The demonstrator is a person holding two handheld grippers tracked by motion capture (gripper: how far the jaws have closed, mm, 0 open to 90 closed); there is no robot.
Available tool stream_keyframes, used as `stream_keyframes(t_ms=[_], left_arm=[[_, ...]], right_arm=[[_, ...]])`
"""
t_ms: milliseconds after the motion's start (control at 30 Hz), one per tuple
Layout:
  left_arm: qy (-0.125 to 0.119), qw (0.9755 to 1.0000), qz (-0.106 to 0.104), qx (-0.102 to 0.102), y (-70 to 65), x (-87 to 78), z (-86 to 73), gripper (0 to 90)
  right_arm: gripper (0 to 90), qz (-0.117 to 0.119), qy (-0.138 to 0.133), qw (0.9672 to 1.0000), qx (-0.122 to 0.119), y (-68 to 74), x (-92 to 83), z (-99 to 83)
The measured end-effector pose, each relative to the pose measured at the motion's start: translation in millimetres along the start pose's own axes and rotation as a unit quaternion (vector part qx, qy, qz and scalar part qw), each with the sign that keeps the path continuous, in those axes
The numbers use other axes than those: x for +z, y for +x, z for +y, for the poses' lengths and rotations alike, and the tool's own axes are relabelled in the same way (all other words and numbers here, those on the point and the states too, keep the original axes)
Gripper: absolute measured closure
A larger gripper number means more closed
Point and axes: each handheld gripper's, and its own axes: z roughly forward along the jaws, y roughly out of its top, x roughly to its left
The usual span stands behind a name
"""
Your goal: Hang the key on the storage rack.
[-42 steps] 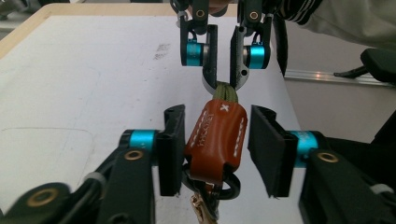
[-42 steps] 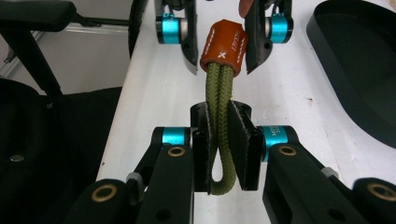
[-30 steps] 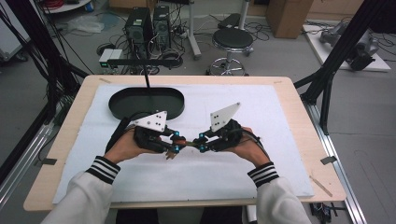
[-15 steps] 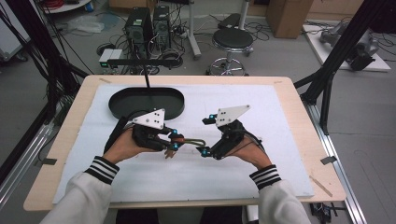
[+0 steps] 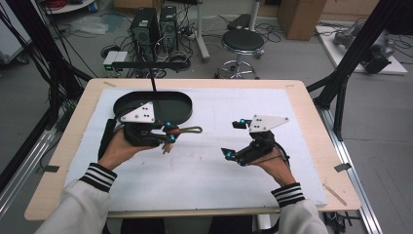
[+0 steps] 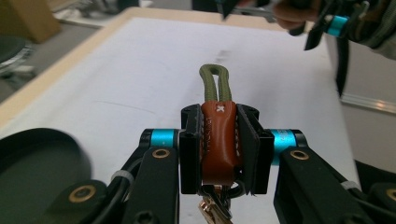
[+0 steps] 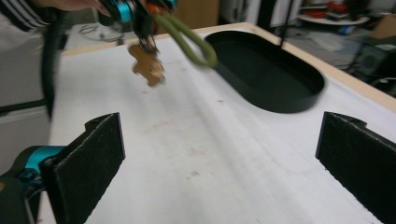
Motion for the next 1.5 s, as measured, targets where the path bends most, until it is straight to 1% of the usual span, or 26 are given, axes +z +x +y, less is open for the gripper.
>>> stream_keyframes(t_ms=[33,100,167,233,267,333,367,433,467,500,600,633,667,733,767,800,833,867,900,933,1033,1133,1233,1367,1433,1500], left_arm=[[-0.007,0.9999,0.010,-0.007,2.1,-3.5,-0.6,71.9],[-0.019,0.9993,0.031,-0.013,6.8,-10.7,-1.7,71.9],[-0.029,0.9981,0.051,-0.020,12.0,-18.2,-2.6,71.8],[-0.039,0.9963,0.071,-0.027,17.0,-25.3,-3.2,71.9],[-0.043,0.9955,0.078,-0.032,19.4,-28.5,-3.4,71.8],[-0.048,0.9935,0.097,-0.036,24.2,-34.4,-3.2,71.8],[-0.048,0.9926,0.105,-0.037,26.7,-37.5,-3.0,71.8],[-0.055,0.9901,0.122,-0.042,31.2,-43.3,-2.2,71.9],[-0.057,0.9887,0.131,-0.044,33.8,-46.6,-1.9,71.9],[-0.059,0.9869,0.143,-0.046,36.2,-49.6,-1.5,71.9],[-0.068,0.9821,0.167,-0.055,44.0,-58.1,-0.5,72.0],[-0.069,0.9810,0.173,-0.056,46.6,-60.9,0.0,72.1],[-0.071,0.9798,0.178,-0.056,49.1,-63.3,0.4,72.1],[-0.076,0.9765,0.193,-0.059,53.2,-67.9,1.8,72.2],[-0.079,0.9751,0.197,-0.063,55.4,-70.8,2.1,72.2],[-0.081,0.9738,0.202,-0.066,57.6,-73.3,2.5,72.2],[-0.080,0.9724,0.208,-0.067,59.4,-75.2,3.1,72.3],[-0.080,0.9710,0.215,-0.068,61.2,-77.1,3.4,72.3],[-0.081,0.9697,0.220,-0.070,63.2,-79.1,3.8,72.3],[-0.083,0.9681,0.225,-0.073,64.7,-80.7,4.1,72.2],[-0.083,0.9641,0.240,-0.077,70.5,-84.4,5.4,72.2],[-0.088,0.9602,0.252,-0.084,77.3,-87.4,6.9,72.3],[-0.084,0.9567,0.265,-0.086,84.1,-87.6,8.4,72.2],[-0.074,0.9547,0.275,-0.086,92.2,-83.8,10.9,72.3],[-0.072,0.9526,0.282,-0.087,96.2,-82.0,11.7,72.2],[-0.073,0.9497,0.290,-0.091,100.0,-80.7,11.7,72.3]], right_arm=[[0.3,-0.010,-0.009,0.9998,0.017,-2.6,-7.6,-7.8],[0.3,-0.029,-0.017,0.9992,0.022,-6.1,-14.8,-15.4],[0.3,-0.037,-0.018,0.9988,0.028,-7.5,-18.5,-19.1],[0.3,-0.050,-0.025,0.9978,0.036,-10.1,-25.2,-25.8],[0.3,-0.062,-0.037,0.9965,0.041,-12.1,-31.0,-32.0],[0.3,-0.067,-0.041,0.9959,0.045,-12.8,-33.7,-34.8],[0.3,-0.082,-0.045,0.9944,0.050,-13.7,-39.1,-40.5],[0.3,-0.088,-0.051,0.9935,0.051,-14.3,-41.6,-43.4],[0.3,-0.101,-0.062,0.9913,0.058,-14.0,-46.9,-49.5],[0.3,-0.101,-0.062,0.9913,0.058,-14.0,-46.9,-49.5],[0.3,-0.114,-0.071,0.9888,0.064,-13.3,-53.6,-59.7],[0.3,-0.119,-0.079,0.9871,0.071,-12.7,-56.6,-67.0],[0.3,-0.119,-0.079,0.9871,0.071,-12.7,-56.6,-67.0],[0.3,-0.131,-0.079,0.9853,0.077,-11.5,-58.8,-73.7],[0.3,-0.140,-0.091,0.9828,0.079,-11.0,-60.7,-80.6],[0.3,-0.140,-0.091,0.9828,0.079,-11.0,-60.7,-80.6],[0.3,-0.155,-0.098,0.9799,0.080,-10.7,-62.0,-86.2],[0.3,-0.164,-0.103,0.9781,0.078,-10.7,-62.6,-88.9],[0.3,-0.164,-0.103,0.9781,0.078,-10.7,-62.6,-88.9],[0.3,-0.169,-0.103,0.9767,0.084,-9.9,-63.1,-90.8],[0.3,-0.188,-0.117,0.9722,0.077,-10.0,-63.4,-96.3],[0.3,-0.191,-0.120,0.9713,0.075,-8.3,-63.3,-98.2],[0.3,-0.201,-0.126,0.9689,0.070,-6.0,-63.5,-104.2],[0.3,-0.211,-0.130,0.9666,0.064,-3.1,-62.4,-109.7],[0.3,-0.214,-0.125,0.9666,0.065,-1.4,-60.6,-114.0],[0.3,-0.215,-0.125,0.9667,0.063,-1.3,-60.1,-115.4]])
